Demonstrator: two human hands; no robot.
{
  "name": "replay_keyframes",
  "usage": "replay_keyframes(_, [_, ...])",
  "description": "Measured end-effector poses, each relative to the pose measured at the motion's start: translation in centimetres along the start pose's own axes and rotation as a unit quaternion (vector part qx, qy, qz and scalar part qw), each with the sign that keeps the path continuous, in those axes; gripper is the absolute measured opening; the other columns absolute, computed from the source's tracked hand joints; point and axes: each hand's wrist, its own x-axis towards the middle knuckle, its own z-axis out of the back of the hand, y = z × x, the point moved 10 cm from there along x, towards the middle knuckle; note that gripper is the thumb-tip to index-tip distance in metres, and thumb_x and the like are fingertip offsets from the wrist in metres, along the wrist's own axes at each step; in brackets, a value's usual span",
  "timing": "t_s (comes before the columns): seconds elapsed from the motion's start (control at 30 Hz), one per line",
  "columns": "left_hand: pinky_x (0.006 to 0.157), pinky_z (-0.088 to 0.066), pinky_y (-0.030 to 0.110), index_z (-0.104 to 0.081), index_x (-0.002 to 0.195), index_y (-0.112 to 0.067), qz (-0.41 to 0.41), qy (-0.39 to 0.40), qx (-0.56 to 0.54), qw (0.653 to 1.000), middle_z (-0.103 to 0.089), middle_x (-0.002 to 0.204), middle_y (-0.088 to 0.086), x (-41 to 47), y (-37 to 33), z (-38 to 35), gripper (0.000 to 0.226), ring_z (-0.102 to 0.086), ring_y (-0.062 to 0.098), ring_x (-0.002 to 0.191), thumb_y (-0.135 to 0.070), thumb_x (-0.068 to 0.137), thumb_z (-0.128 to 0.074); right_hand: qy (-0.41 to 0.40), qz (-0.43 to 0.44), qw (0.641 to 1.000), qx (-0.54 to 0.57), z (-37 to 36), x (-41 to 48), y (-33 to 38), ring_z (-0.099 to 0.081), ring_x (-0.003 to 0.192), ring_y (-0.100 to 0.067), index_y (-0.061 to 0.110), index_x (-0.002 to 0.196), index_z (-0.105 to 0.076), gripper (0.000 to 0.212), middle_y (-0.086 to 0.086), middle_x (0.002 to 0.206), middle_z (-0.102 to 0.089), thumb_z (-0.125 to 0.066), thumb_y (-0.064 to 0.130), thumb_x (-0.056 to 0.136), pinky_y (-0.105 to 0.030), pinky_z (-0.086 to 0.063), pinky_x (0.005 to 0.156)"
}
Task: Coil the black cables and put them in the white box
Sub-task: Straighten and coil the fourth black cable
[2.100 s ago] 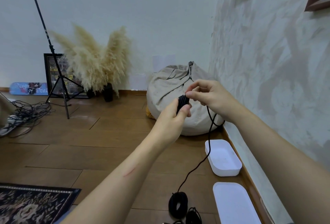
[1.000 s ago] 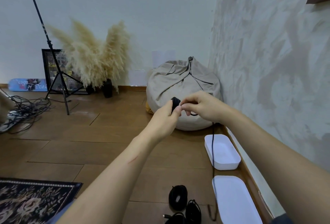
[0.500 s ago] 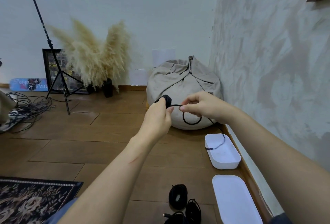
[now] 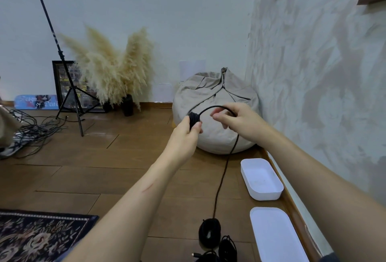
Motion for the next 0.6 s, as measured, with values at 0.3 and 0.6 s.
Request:
replay_keyframes(0.3, [0.094,-0.048,0.039,-0.06,0.112,-0.013,-0.032,0.003,-0.048,0.998,-0.064,0.093,-0.009,-0.7,-2.0,-0.9,0.022,-0.061,0.014,0.098,-0.028,0.108,-0.045,-0.018,0.0,0.999,-0.041,0.4,0.5,0.5,-0.047,0.053,-0.006,0.023,0.095,-0.07,0.013,0.006,0.063,-0.062,-0.058,0.025,0.101,-0.028,-0.042,0.06])
replay_keyframes(0.6, [0.082,-0.046,0.029,-0.059,0.103,-0.015,-0.045,0.021,-0.034,0.998,-0.063,0.092,-0.009,-1.5,-3.1,-2.2,0.023,-0.059,0.007,0.091,-0.032,0.108,-0.044,-0.016,0.02,0.999,0.019,0.0,0.4,2.0,-0.048,0.058,-0.008,0.016,0.094,-0.07,0.018,0.001,0.072,-0.06,-0.055,0.017,0.102,-0.017,-0.039,0.057])
